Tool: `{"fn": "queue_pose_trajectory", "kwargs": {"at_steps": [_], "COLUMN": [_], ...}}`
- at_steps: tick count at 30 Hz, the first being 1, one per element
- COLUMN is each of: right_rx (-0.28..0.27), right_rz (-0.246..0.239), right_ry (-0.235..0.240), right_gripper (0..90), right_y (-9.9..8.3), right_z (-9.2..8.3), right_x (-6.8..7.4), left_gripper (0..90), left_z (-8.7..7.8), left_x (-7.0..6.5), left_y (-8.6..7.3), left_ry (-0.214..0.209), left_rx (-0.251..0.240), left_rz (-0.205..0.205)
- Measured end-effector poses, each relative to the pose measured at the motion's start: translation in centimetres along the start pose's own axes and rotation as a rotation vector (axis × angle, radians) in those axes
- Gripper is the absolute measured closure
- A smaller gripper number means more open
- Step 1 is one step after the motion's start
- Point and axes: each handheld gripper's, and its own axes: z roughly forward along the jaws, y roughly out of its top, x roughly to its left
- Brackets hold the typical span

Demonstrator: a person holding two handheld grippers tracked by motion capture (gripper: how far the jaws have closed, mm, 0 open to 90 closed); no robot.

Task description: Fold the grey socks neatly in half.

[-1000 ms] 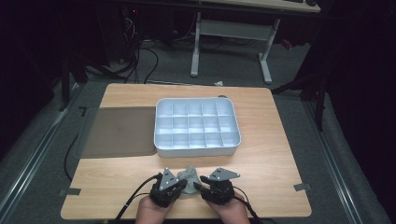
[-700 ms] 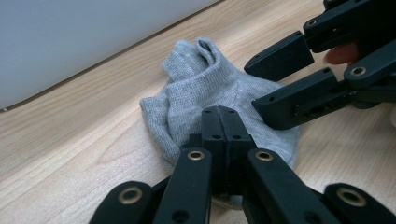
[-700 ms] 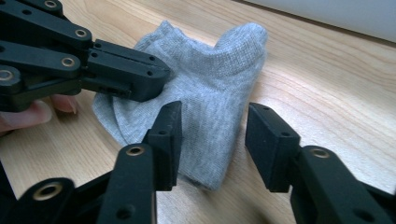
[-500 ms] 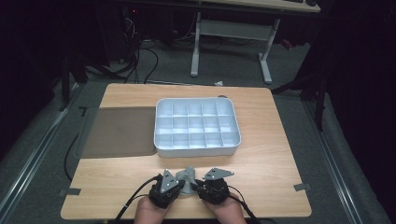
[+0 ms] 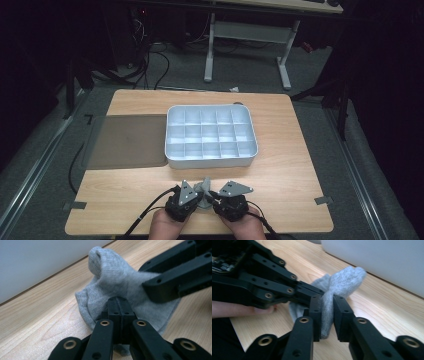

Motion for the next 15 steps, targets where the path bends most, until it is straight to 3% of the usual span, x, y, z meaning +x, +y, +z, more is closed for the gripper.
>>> {"fn": "queue_pose_trajectory", "kwargs": {"at_steps": [4, 7, 10, 12, 15], "right_rx": [-0.053, -0.073, -0.047, -0.021, 0.007], "right_rz": [0.036, 0.069, 0.085, 0.068, 0.046], "right_ry": [-0.01, -0.054, -0.065, -0.072, -0.062], "right_gripper": [72.5, 69.7, 66.8, 66.6, 76.4], "right_y": [-0.6, -1.0, -1.4, -1.6, -1.8], "right_z": [-1.7, -2.3, -1.7, -1.2, -0.5], "right_x": [-1.3, -2.7, -3.6, -3.5, -2.9], "left_gripper": [90.0, 90.0, 90.0, 90.0, 90.0], "left_z": [0.0, 0.0, 0.0, 0.0, 0.0], "left_x": [-0.1, 0.0, -0.1, -0.1, -0.1], "left_y": [0.0, 0.0, 0.0, 0.0, 0.0], "left_ry": [0.003, 0.002, 0.004, 0.008, 0.009], "left_rx": [-0.001, -0.002, -0.003, -0.004, -0.003], "left_rz": [0.004, 0.002, 0.003, 0.003, 0.0]}}
